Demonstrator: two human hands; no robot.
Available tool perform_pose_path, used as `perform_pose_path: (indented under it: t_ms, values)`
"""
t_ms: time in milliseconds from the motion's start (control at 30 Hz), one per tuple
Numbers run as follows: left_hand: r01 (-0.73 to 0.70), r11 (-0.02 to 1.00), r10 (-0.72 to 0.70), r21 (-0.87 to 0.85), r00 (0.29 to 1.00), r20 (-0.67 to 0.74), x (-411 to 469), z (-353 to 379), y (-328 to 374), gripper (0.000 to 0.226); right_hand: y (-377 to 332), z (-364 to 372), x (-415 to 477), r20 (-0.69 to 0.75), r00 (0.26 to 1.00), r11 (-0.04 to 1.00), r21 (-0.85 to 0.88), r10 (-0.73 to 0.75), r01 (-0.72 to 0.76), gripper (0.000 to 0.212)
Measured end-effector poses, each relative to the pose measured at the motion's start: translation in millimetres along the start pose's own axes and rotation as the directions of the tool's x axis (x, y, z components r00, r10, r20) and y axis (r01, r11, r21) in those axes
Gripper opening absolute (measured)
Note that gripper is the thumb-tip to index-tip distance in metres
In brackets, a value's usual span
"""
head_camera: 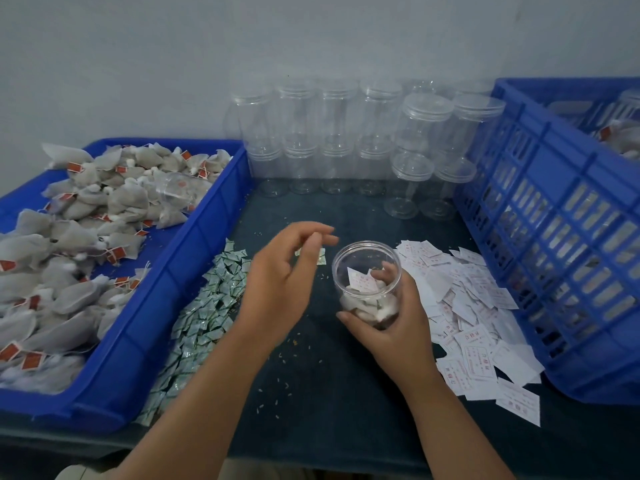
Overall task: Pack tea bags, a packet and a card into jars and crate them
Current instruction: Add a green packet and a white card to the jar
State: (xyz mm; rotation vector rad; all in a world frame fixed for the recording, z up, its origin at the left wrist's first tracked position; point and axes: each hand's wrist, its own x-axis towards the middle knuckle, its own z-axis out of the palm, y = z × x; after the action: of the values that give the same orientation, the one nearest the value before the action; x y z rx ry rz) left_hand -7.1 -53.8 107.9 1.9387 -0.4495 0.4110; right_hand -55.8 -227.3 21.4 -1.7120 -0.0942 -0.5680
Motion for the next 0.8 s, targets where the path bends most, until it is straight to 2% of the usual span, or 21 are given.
perform_pose_path:
  t_ms: [33, 67, 100, 167, 200, 233, 267, 367, 433, 500, 567, 600, 667, 733, 767, 800]
  values:
    - [0.076, 0.994, -0.075, 0.076, 0.997, -0.019, 0.1, -6.0, -9.3, 0.017, -0.3, 0.2, -0.3, 0.006, 1.000, 1.000, -0.011, -0.009, 0.009, 0.082]
    - [0.145, 0.962, -0.154, 0.230, 0.988, 0.020, -0.7, -13.2, -21.6, 0.018, -0.3, 0.7, -0.6, 0.013, 1.000, 1.000, -0.021, -0.016, 0.016, 0.082]
    - [0.183, 0.877, -0.253, 0.445, 0.962, 0.103, -3.8, -20.2, -34.1, 0.026, -0.7, 1.2, -1.3, 0.020, 1.000, 0.999, -0.027, -0.018, 0.019, 0.082]
    - [0.117, 0.617, -0.457, 0.778, 0.858, 0.234, -15.6, -27.6, -53.7, 0.056, -1.3, 1.1, -1.6, 0.028, 0.999, 0.999, -0.029, -0.017, 0.018, 0.082]
    - [0.081, 0.526, -0.517, 0.847, 0.821, 0.242, -23.7, -29.5, -60.7, 0.067, -1.5, 2.1, -1.9, 0.036, 0.999, 0.999, -0.031, -0.016, 0.017, 0.081]
    - [0.070, 0.491, -0.529, 0.869, 0.816, 0.233, -31.6, -29.9, -65.6, 0.073, -2.2, 2.9, -2.2, 0.041, 0.999, 0.999, -0.032, -0.015, 0.016, 0.081]
    - [0.083, 0.505, -0.497, 0.859, 0.842, 0.211, -36.9, -27.4, -69.4, 0.076, -3.4, 1.8, -1.9, 0.041, 0.999, 0.999, -0.036, -0.014, 0.015, 0.081]
    - [0.186, 0.633, -0.367, 0.752, 0.927, 0.080, -44.5, -24.4, -75.8, 0.081, -5.2, 3.3, -3.7, 0.053, 0.999, 0.999, -0.049, -0.012, 0.015, 0.082]
    - [0.309, 0.743, -0.395, 0.594, 0.919, 0.015, -40.4, -24.0, -74.1, 0.080, -4.7, 4.3, -7.0, 0.076, 0.997, 0.999, -0.043, -0.006, 0.010, 0.083]
    - [0.459, 0.805, -0.487, 0.375, 0.873, -0.024, -32.1, -24.6, -70.7, 0.055, -3.6, 5.2, -9.8, 0.117, 0.993, 0.999, -0.036, 0.020, -0.016, 0.082]
    - [0.534, 0.835, -0.529, 0.132, 0.846, -0.072, -23.5, -25.4, -67.3, 0.027, -5.4, 6.0, -12.2, 0.161, 0.986, 0.999, -0.038, 0.040, -0.034, 0.082]
    - [0.543, 0.840, -0.541, -0.006, 0.837, -0.081, -19.9, -25.6, -62.8, 0.021, -8.0, 7.2, -12.5, 0.185, 0.982, 0.998, -0.049, 0.043, -0.034, 0.082]
    - [0.538, 0.786, -0.569, -0.305, 0.822, -0.014, -13.4, -23.0, -47.7, 0.018, -13.2, 9.7, -13.0, 0.236, 0.971, 0.997, -0.075, 0.041, -0.024, 0.084]
    - [0.517, 0.671, -0.531, -0.532, 0.836, 0.141, -8.6, -22.1, -31.1, 0.029, -14.9, 12.2, -13.3, 0.279, 0.960, 0.995, -0.096, 0.017, 0.010, 0.084]
    - [0.504, 0.655, -0.481, -0.562, 0.853, 0.204, -7.8, -22.8, -23.6, 0.031, -14.7, 13.2, -12.8, 0.289, 0.957, 0.994, -0.109, 0.009, 0.023, 0.083]
    - [0.485, 0.704, -0.425, -0.519, 0.873, 0.240, -8.0, -24.3, -17.5, 0.029, -14.4, 13.8, -12.3, 0.286, 0.958, 0.992, -0.120, 0.008, 0.027, 0.082]
